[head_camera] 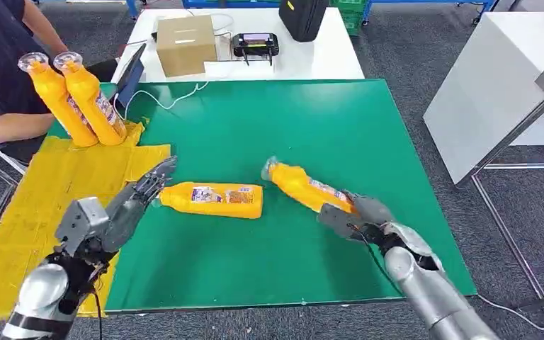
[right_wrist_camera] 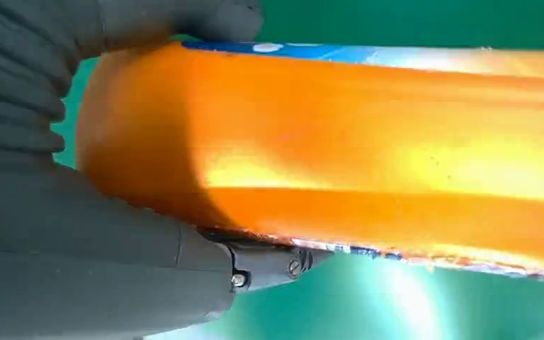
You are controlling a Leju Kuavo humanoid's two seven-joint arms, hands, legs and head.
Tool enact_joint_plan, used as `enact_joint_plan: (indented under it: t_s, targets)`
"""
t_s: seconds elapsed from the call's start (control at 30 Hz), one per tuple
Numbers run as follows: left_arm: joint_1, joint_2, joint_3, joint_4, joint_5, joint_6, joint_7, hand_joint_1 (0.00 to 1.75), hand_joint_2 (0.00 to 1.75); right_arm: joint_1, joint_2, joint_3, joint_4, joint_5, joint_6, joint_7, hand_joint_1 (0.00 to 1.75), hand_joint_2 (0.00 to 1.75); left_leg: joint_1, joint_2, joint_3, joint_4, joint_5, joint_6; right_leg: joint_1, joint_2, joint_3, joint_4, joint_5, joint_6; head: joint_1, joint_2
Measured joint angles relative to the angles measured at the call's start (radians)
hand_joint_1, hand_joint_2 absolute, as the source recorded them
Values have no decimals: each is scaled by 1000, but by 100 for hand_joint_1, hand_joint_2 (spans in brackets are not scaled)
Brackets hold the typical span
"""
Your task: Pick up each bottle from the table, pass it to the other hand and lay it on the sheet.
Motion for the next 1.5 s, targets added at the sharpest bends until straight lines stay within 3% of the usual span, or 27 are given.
enact_joint_plan:
  t_s: [0.1,0.2,0.37,0.8,1.13,1.5]
  targets:
    - [63,-58,21,-63,91,24,32,0,175,87,81,-68,-214,-154,-81,-31,175,175,0,-2,-6,0,0,0,1,-3,-6,0,-2,-1,1,0]
    - [99,-110,20,-109,144,55,37,0,175,142,122,-81,-370,-207,-115,-63,175,175,0,-3,-8,0,0,0,0,-5,-6,0,-2,-1,1,0]
    - [118,-171,-7,-173,160,99,37,0,175,190,160,-59,-511,-237,-81,-80,175,175,-1,-3,-8,0,-1,0,-1,-4,-7,0,-2,0,1,0]
    - [110,-208,-102,-218,185,89,34,0,175,153,151,132,-517,-250,99,-42,175,175,0,-2,-8,0,0,0,0,-4,-7,0,-1,-1,0,0]
    - [110,-207,-116,-208,310,53,81,0,175,99,116,246,-515,-58,141,-38,175,175,-1,-2,-8,0,0,0,0,-4,-7,0,-1,0,0,0]
    - [114,-200,-116,-172,356,21,86,0,175,18,22,359,-492,-33,157,-44,175,175,-1,-2,-8,0,0,0,0,-4,-7,0,-1,0,0,0]
